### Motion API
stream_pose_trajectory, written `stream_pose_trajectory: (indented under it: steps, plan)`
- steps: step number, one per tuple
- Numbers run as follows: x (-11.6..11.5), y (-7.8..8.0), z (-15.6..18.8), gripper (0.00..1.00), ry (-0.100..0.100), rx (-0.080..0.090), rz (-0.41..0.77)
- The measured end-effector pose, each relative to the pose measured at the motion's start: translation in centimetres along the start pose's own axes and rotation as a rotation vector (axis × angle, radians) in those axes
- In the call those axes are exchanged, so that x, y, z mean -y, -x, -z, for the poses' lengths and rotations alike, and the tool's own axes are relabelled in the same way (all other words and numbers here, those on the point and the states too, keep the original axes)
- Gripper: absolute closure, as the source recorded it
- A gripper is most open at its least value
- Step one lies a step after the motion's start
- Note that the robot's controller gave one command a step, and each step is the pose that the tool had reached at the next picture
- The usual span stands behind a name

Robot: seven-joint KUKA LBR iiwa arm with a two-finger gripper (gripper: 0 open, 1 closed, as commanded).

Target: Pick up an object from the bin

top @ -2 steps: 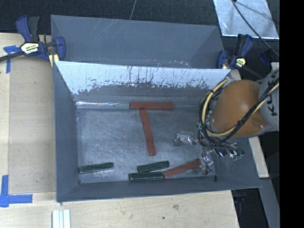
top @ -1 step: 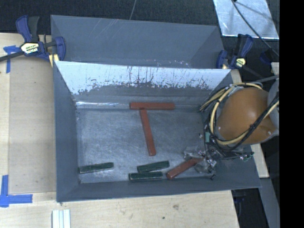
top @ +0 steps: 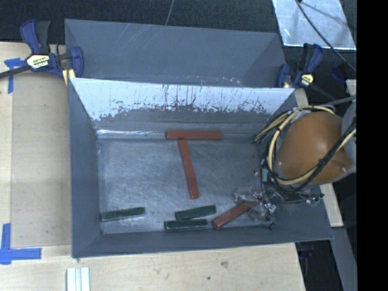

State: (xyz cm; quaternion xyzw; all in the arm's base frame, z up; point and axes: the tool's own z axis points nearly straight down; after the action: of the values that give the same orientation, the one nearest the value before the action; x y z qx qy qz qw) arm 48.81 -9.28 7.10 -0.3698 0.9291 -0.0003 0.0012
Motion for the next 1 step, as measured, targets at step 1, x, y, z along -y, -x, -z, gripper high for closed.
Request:
stream_pose_trajectory:
  steps: [1]
  plan:
    - [2.25,2.11,3.87,1.00,-0.006,0.003,0.062]
